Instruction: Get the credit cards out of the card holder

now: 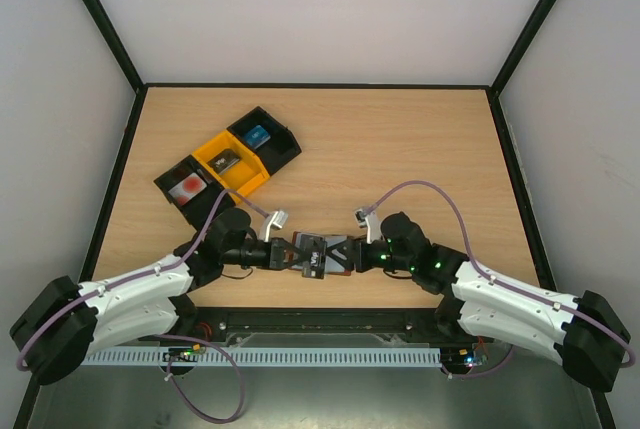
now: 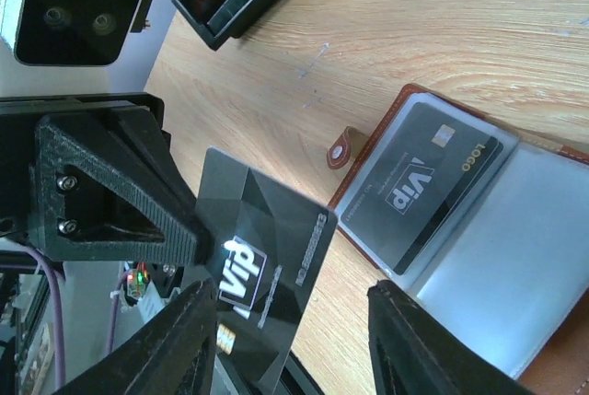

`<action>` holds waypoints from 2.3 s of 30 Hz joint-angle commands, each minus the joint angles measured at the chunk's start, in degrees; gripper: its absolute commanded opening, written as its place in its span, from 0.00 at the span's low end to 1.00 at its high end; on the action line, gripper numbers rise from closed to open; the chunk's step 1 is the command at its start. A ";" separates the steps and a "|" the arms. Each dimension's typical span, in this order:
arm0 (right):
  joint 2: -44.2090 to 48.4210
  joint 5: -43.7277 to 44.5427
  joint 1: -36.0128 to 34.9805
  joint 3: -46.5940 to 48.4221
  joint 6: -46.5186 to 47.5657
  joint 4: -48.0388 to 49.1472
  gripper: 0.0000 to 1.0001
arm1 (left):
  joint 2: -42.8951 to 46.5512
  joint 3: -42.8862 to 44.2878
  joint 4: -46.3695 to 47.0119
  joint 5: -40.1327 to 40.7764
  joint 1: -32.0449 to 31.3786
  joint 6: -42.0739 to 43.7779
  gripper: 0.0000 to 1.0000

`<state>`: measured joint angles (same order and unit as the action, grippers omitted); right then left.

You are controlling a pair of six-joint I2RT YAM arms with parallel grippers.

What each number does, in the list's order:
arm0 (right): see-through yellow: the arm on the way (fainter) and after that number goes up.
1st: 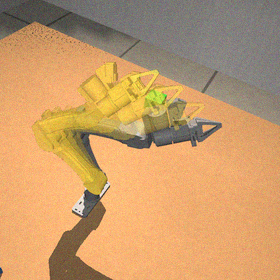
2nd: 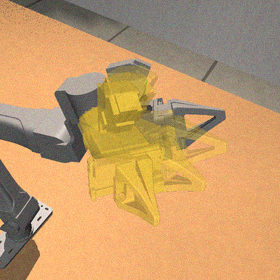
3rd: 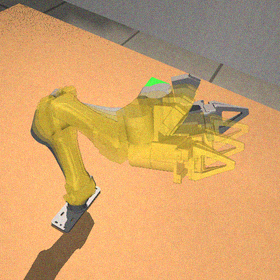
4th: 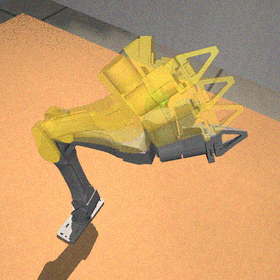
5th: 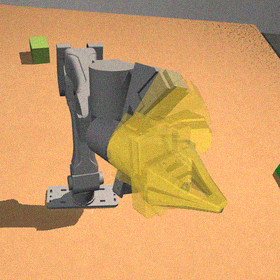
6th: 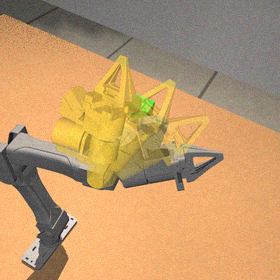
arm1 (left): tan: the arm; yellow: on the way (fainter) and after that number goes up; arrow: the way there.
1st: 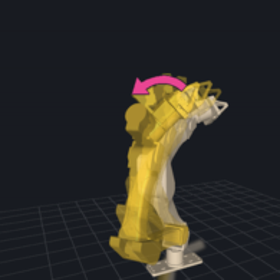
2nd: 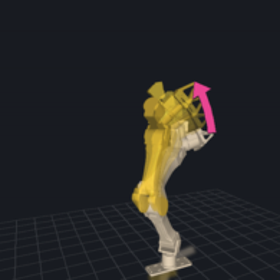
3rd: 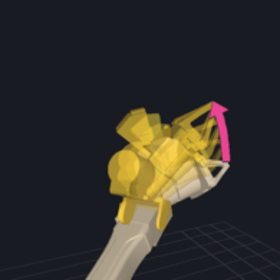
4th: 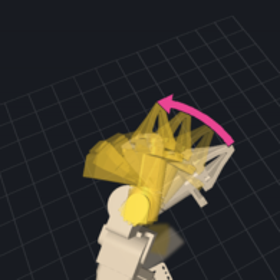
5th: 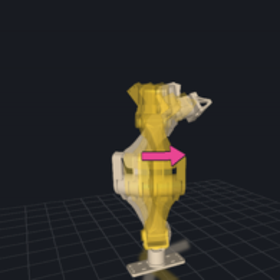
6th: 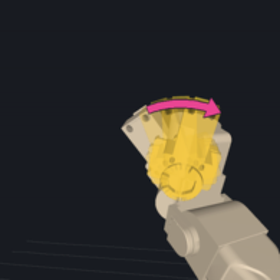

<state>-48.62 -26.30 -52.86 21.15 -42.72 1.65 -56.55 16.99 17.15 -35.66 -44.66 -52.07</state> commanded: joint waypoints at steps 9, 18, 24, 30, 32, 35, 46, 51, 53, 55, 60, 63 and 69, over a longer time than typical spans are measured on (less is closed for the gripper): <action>-1.32 -5.83 0.39 -0.13 -0.79 6.87 0.47 | 1.12 -0.67 4.99 -9.89 0.30 0.22 0.03; -2.19 -9.79 1.76 -0.92 -1.47 10.48 0.17 | 1.29 -0.92 5.97 -10.88 0.28 0.22 0.03; -0.77 -10.99 2.63 -2.43 -3.96 13.58 0.02 | 2.67 0.18 2.98 -6.16 0.68 -0.45 0.03; 0.60 -9.12 2.75 -4.70 -12.06 22.05 0.02 | 9.11 -0.11 0.43 5.95 1.78 -6.84 0.70; 0.31 -6.69 2.76 -4.63 -14.63 22.96 0.02 | 11.36 -1.11 1.96 8.86 1.77 -9.25 0.83; 0.19 -2.29 2.71 -4.17 -17.33 24.68 0.02 | 13.34 -1.26 1.78 11.66 1.77 -10.50 0.94; -4.34 16.02 2.57 -1.85 -30.70 32.65 0.02 | 14.91 -6.09 13.20 16.90 1.42 -21.26 0.95; -6.04 20.17 2.37 -1.66 -35.20 36.49 0.02 | 12.89 -5.78 17.29 18.46 0.57 -21.73 0.90; -5.98 21.62 2.20 -1.63 -36.71 37.43 0.02 | 11.91 -5.73 19.25 18.97 0.47 -22.16 0.81; -5.81 22.47 1.63 -1.38 -37.04 37.88 0.02 | 10.79 -5.81 21.23 19.74 0.46 -22.96 0.71; -5.45 22.89 0.17 -1.92 -38.38 37.59 0.02 | 7.13 -4.63 26.59 19.48 0.28 -24.06 0.60; -4.93 23.91 -0.46 -3.18 -39.54 37.91 0.02 | 4.96 -3.38 28.02 18.99 0.06 -23.84 0.58; -4.23 23.55 -0.59 -4.85 -40.61 38.61 0.02 | 1.28 -2.28 30.57 18.47 -0.07 -24.25 0.39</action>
<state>-54.08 -4.47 -53.01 17.45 -81.80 37.82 -53.67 12.49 43.18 -16.99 -44.47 -76.66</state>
